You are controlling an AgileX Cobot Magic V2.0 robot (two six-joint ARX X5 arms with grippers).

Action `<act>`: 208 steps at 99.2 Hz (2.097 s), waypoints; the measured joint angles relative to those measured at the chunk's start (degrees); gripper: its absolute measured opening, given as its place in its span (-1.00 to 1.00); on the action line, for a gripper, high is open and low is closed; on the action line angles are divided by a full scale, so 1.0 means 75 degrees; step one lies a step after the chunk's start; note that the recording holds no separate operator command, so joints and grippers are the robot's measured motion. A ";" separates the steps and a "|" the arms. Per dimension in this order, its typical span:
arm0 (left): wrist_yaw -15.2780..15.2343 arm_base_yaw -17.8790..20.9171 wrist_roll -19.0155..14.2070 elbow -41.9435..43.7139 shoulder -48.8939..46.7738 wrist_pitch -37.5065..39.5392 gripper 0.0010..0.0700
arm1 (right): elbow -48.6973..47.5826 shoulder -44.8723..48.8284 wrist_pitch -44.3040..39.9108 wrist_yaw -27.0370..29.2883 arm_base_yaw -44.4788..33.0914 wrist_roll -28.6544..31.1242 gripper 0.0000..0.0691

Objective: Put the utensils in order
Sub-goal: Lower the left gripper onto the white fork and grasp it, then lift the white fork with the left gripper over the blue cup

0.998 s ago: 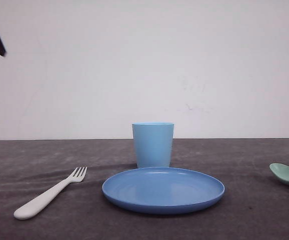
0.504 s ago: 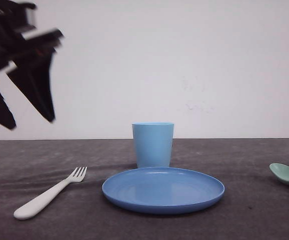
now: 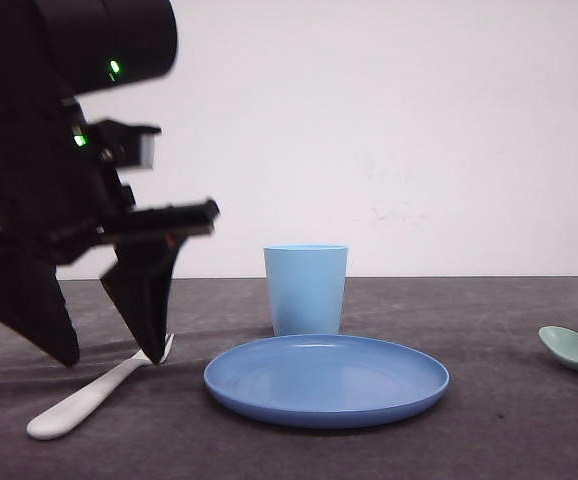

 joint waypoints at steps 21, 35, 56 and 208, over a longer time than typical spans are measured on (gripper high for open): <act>-0.0172 -0.0012 -0.0187 0.0003 0.0341 0.0117 0.03 | 0.0000 0.0000 -0.0055 0.0000 0.0000 -0.0006 0.14; -0.0329 -0.0012 -0.0230 0.0058 0.0472 0.0160 -0.39 | 0.0000 0.0000 -0.0070 0.0000 0.0000 -0.0009 0.14; -0.0306 -0.0117 -0.0283 0.0079 0.0516 0.0309 -0.88 | 0.0000 0.0000 -0.0073 0.0000 0.0000 -0.0023 0.14; -0.1941 -0.0551 0.2588 0.0224 0.1763 0.9652 -0.89 | 0.0000 0.0000 0.0050 0.0000 0.0000 -0.0029 0.14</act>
